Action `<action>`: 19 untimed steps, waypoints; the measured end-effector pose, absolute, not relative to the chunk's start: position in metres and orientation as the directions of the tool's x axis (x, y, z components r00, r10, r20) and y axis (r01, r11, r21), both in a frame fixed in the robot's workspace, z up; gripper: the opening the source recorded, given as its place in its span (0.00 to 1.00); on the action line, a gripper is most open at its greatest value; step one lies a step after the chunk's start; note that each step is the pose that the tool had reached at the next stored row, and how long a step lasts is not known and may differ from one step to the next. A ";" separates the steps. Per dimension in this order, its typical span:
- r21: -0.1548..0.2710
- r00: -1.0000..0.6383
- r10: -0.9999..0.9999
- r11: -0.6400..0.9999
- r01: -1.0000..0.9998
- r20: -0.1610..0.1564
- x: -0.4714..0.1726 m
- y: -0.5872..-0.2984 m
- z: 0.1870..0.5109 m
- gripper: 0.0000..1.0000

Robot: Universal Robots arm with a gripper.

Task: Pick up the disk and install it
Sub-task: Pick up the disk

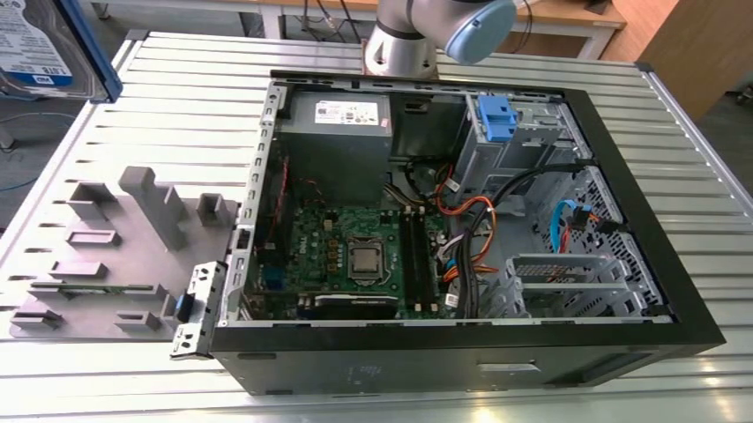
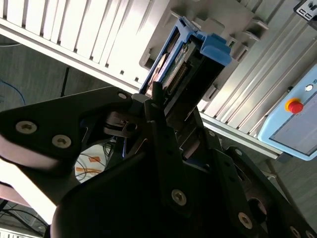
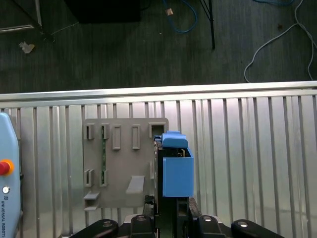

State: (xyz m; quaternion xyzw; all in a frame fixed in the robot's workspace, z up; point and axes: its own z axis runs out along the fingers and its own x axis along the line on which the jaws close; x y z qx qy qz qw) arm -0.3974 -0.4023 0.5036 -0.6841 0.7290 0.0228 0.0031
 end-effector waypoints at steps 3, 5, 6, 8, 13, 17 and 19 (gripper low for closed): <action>0.029 -0.064 -0.997 0.063 -0.998 -0.036 -0.393 -0.402 0.504 0.35; 0.029 -0.064 -0.997 0.063 -0.998 -0.036 -0.390 -0.402 0.504 0.35; 0.029 -0.064 -0.997 0.063 -0.998 -0.036 -0.389 -0.402 0.504 0.35; 0.029 -0.064 -0.997 0.063 -0.998 -0.036 -0.386 -0.402 0.504 0.35; 0.029 -0.064 -0.997 0.063 -0.998 -0.036 -0.379 -0.402 0.504 0.35; 0.029 -0.064 -0.997 0.063 -0.998 -0.036 -0.374 -0.402 0.504 0.35; 0.029 -0.064 -0.997 0.063 -0.998 -0.036 -0.371 -0.402 0.504 0.35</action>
